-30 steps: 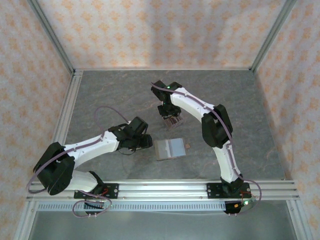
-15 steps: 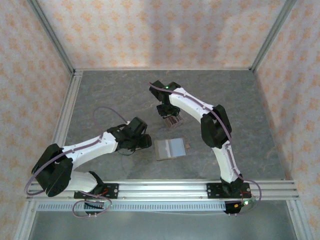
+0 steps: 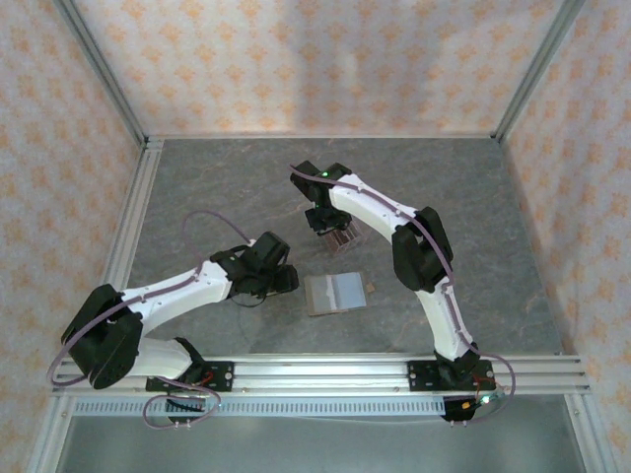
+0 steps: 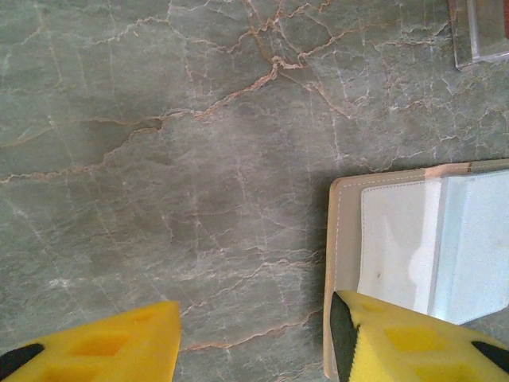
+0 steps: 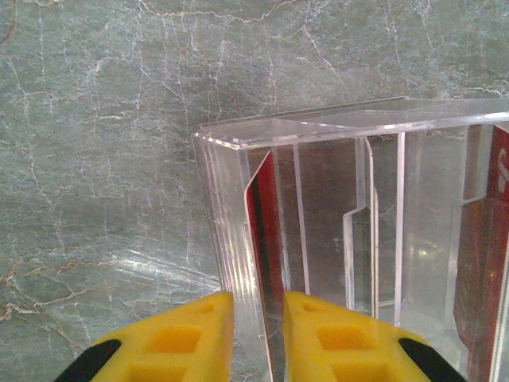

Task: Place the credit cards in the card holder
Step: Pick up the credit card from the storage box.

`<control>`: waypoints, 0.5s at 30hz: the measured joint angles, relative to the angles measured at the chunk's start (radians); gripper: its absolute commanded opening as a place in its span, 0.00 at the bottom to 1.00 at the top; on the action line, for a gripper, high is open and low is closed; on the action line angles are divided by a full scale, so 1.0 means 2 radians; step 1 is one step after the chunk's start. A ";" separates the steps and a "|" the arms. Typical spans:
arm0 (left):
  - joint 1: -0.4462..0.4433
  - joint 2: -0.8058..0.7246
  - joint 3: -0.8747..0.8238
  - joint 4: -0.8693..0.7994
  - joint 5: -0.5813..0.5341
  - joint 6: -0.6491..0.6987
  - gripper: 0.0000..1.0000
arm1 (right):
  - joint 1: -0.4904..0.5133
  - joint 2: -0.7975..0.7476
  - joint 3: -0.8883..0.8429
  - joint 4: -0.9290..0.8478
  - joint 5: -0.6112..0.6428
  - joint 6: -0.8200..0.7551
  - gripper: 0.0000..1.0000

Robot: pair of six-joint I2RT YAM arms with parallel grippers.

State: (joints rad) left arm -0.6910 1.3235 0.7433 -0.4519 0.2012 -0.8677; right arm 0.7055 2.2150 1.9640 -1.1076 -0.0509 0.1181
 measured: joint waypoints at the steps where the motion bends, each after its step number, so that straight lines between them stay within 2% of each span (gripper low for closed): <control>1: 0.000 -0.001 0.000 0.000 0.000 -0.001 0.54 | 0.000 0.000 0.000 0.000 0.000 0.000 0.22; 15: 0.000 -0.013 -0.004 0.000 -0.002 -0.010 0.54 | 0.000 0.003 0.000 0.000 0.000 0.000 0.18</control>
State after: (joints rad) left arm -0.6910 1.2984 0.7349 -0.4515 0.1978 -0.8886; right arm 0.7055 2.2219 1.9633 -1.1076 -0.0505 0.1177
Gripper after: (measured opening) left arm 0.539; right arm 0.187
